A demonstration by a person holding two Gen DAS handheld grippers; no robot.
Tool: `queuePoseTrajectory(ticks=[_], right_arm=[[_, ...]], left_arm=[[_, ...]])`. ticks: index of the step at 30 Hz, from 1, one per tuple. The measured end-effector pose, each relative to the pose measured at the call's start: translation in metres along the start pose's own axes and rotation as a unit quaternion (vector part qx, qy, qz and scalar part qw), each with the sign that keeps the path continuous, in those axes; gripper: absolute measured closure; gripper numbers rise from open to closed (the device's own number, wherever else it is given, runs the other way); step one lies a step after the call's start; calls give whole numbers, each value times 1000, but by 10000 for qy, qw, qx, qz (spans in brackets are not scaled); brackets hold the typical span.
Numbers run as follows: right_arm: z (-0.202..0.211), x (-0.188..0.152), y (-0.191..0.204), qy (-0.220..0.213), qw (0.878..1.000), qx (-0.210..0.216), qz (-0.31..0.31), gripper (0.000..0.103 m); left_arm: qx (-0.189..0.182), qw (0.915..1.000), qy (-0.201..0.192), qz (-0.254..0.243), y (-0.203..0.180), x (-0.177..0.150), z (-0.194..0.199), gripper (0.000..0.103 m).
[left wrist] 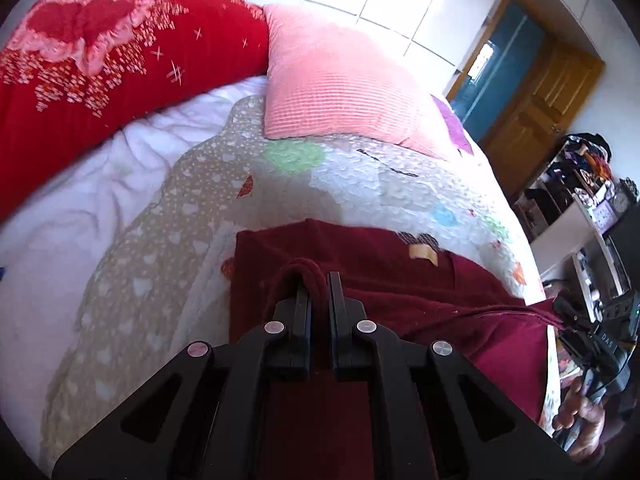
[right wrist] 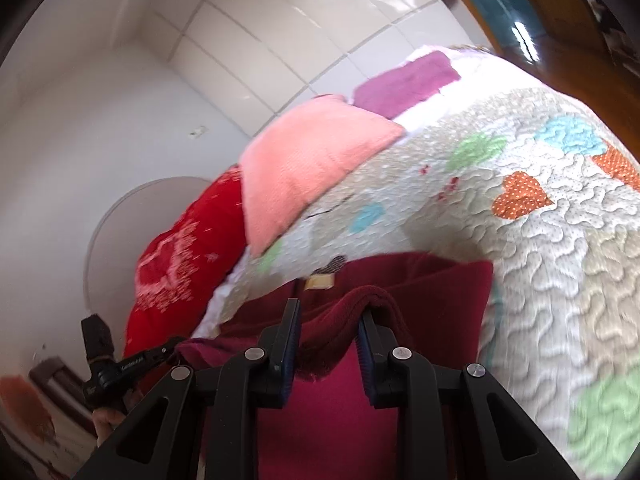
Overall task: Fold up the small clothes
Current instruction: 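Lift the held hem with both tools and fold it toward the collar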
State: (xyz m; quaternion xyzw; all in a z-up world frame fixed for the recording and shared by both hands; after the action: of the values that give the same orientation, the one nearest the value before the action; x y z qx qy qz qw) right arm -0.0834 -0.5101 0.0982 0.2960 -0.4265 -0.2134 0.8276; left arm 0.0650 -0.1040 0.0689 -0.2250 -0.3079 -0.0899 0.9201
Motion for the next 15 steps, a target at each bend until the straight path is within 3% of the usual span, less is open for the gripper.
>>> queuePoseTrajectory(ticks=[4,7,12,13,15], right_arm=[[-27,11,-7,67,9999,-141,19,80],[-40,20,-13,-79,9995,-298,-37,80],[-67,36,-41,503,9947,-362,-822,77],[-60,38,-42,431,9949,-253,-879,75],[-38,44,-42,105,9956,-235,-898,60]], left_arm=[[70,10000,67,2,0,9,-22,98],[-87,9997,214,92,3,16,-37,97],[-382,9989,248,124,11,20,-31,87],[-406,9989,220,66,11,21,-25,86],[-358,9992,178,-14,12,21,-16,81]])
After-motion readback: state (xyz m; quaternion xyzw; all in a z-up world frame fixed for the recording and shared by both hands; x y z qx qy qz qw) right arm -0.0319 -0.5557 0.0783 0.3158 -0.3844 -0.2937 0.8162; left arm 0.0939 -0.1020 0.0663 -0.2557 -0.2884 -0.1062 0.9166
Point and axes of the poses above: each gripper's, at about its wrist camera, not at the fingertips, and z roughly against the way its jaws point, y to its left, x to its top, the point moved 2 cm from there along -z, roughly the way its jaws point, and after that the axes turned 3 degrees about -x, right-handed, at the moved point
